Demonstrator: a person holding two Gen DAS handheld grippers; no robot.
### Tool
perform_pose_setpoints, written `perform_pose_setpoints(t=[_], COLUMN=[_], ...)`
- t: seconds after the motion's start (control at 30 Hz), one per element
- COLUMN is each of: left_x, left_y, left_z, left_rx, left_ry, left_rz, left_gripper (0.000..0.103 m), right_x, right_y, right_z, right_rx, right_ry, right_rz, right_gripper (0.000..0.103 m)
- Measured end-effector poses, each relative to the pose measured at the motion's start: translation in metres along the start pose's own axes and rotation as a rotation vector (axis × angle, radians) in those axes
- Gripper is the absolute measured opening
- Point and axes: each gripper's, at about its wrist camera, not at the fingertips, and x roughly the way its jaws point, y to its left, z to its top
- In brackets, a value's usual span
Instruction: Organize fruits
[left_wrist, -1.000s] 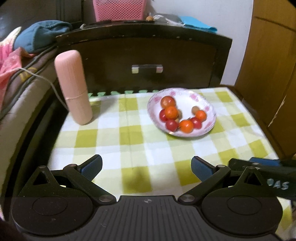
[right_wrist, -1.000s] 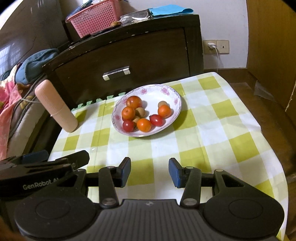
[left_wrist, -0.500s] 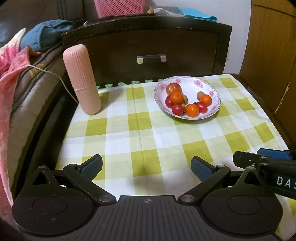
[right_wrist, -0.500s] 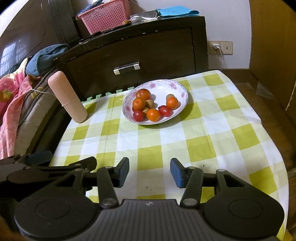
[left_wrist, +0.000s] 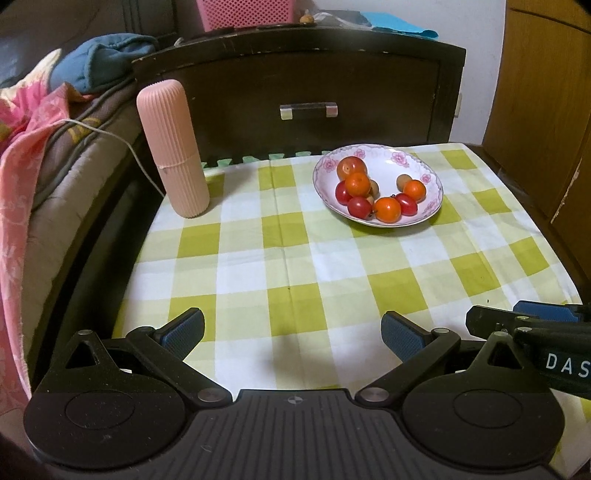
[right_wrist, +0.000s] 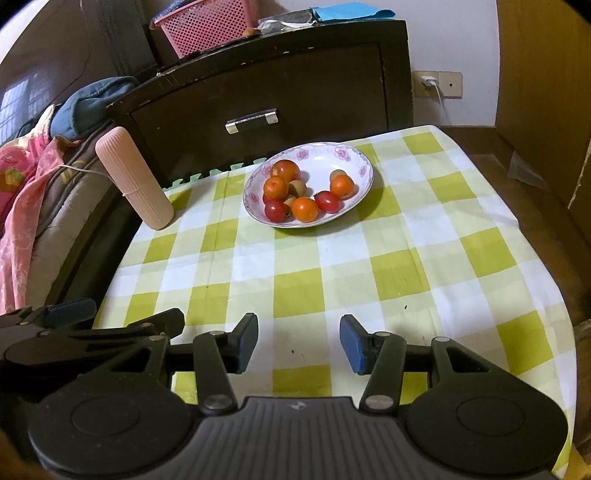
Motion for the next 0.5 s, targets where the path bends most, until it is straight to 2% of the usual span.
perform_pose_setpoints(t=[0.5], left_x=[0.003], left_y=[0.0001], left_z=[-0.0025], left_rx=[0.001], left_ry=[0.011], left_rz=[0.004], left_gripper=[0.103], right_x=[0.0032], right_y=[0.001], right_z=[-0.0011], right_rx=[-0.002], right_ry=[0.014], right_rz=[-0.005], right_gripper=[0.047])
